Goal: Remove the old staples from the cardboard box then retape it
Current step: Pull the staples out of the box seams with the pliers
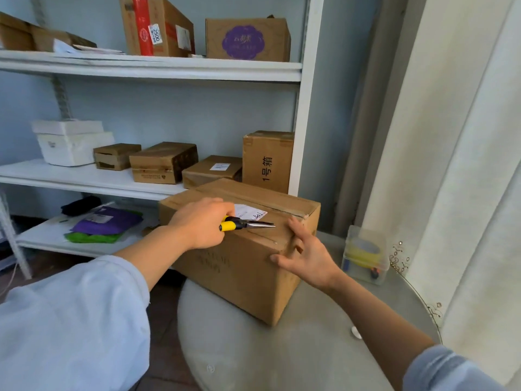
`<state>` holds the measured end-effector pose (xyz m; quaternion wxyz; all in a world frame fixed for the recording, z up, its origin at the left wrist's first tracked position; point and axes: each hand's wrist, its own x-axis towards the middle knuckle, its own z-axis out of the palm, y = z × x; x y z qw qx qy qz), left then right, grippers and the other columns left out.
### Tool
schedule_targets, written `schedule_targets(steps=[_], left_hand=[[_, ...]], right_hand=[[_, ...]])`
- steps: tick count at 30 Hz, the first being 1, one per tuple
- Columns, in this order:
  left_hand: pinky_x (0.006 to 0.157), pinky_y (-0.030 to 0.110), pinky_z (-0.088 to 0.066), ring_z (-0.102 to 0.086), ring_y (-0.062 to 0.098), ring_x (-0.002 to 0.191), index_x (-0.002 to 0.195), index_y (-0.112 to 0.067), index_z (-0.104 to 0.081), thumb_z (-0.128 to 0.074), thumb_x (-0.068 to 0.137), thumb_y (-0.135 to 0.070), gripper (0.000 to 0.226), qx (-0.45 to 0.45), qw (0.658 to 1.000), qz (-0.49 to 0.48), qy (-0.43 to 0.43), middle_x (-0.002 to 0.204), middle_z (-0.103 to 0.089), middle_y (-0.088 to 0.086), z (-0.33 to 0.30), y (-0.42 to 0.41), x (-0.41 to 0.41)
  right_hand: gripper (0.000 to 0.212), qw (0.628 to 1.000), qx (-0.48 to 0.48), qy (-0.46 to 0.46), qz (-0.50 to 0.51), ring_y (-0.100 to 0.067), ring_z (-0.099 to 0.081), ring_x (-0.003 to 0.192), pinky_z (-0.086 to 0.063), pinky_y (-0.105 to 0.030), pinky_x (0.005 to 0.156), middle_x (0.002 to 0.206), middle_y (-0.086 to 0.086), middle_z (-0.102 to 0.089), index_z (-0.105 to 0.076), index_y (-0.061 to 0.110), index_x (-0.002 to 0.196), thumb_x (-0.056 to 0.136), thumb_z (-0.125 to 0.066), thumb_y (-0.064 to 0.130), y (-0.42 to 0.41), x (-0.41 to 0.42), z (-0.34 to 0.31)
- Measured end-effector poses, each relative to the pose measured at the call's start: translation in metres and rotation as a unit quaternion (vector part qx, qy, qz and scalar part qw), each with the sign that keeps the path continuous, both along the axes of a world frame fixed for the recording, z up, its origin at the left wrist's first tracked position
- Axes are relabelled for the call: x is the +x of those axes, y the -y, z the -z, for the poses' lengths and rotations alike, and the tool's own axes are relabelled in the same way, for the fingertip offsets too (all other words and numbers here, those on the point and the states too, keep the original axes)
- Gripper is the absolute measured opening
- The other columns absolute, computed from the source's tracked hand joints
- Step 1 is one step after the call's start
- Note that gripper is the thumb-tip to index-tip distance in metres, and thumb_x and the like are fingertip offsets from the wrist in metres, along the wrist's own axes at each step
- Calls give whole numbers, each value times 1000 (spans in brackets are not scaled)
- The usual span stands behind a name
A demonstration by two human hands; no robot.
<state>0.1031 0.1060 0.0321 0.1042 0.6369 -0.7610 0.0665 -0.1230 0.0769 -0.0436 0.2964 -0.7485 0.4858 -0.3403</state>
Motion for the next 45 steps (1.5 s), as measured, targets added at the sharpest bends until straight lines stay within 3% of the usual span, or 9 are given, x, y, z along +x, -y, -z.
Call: schedule_targets(steps=[4,6,9,15,20,22,34,40,45], left_hand=[[75,27,-35,-45,9,98,100,-37,-51,-63,85,-36,20,14,996,93,0,97,-46,-15,-3,6,-1],[76,26,-35,-43,6,98,109,-37,-53,-65,79,-53,36,39,992,119,13,103,-47,-14,-1,9,-6],[81,26,-34,-41,5,102,119,-36,-53,-63,77,-60,49,35,991,127,27,111,-48,-12,4,14,-13],[89,29,-37,-44,10,109,121,-38,-51,-57,79,-62,49,25,994,106,22,113,-49,-10,13,21,-15],[93,30,-36,-43,11,112,127,-38,-49,-55,81,-62,53,20,994,101,25,116,-48,-10,11,22,-25],[95,31,-36,-43,11,113,131,-40,-47,-52,81,-64,56,12,995,95,33,117,-48,-9,12,22,-29],[80,27,-34,-39,7,98,136,-42,-43,-46,81,-66,60,3,992,120,42,105,-47,-9,12,30,-37],[90,29,-38,-41,9,105,139,-42,-38,-50,82,-64,62,12,991,123,46,112,-46,-9,18,29,-36],[89,30,-37,-41,10,104,140,-44,-36,-48,83,-65,62,-9,990,121,70,111,-47,-8,14,28,-45]], right_hand=[[101,997,56,46,-21,-11,-22,141,-25,-37,117,153,11,-22,-14,30,152,75,-79,38,0,-20,5],[103,998,48,39,-26,-9,-24,138,-26,-34,115,151,13,-23,-13,33,152,72,-78,44,0,-17,9],[94,998,16,54,1,-15,-33,138,-31,-33,113,151,6,-32,-21,33,150,75,-78,34,4,-16,12],[87,999,3,44,1,-17,-36,136,-34,-36,113,149,5,-36,-26,32,148,77,-77,32,8,-19,12],[87,997,32,69,-20,-16,-36,136,-33,-31,110,137,15,-36,-27,31,149,77,-76,28,12,-26,9],[87,996,45,73,-27,-18,-35,137,-33,-34,111,144,11,-36,-27,34,148,76,-76,30,15,-30,10],[85,997,50,61,-26,-19,-40,134,-34,-39,113,148,2,-37,-29,34,148,78,-76,27,23,-42,12],[85,996,57,68,-24,-19,-40,135,-35,-42,112,149,2,-35,-28,34,148,78,-76,26,24,-40,14],[85,996,57,65,-23,-21,-38,136,-36,-43,112,150,2,-34,-27,36,148,79,-75,30,24,-39,15]])
